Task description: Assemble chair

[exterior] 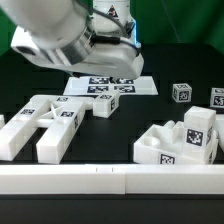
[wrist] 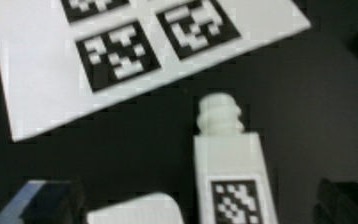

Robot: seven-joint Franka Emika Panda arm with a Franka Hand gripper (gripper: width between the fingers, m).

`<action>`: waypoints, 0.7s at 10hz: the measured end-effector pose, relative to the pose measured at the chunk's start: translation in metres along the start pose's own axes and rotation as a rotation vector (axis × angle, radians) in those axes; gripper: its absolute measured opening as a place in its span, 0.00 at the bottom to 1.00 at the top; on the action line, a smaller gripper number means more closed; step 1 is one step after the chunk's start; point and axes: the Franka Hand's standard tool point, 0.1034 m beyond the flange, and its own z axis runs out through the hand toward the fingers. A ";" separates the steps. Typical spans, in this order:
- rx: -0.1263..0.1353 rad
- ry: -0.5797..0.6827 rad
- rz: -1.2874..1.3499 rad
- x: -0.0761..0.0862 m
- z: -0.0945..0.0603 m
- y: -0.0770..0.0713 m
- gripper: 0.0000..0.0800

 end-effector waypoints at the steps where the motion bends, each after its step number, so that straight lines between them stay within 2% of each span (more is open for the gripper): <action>1: -0.008 -0.007 -0.004 0.008 -0.001 -0.001 0.81; 4: -0.019 0.011 -0.058 0.020 -0.007 -0.015 0.81; 7: -0.020 0.011 -0.057 0.021 -0.007 -0.015 0.81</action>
Offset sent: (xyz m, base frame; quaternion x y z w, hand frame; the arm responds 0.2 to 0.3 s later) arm 0.0351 0.0173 -0.0058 0.0285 0.0046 -0.0644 0.9975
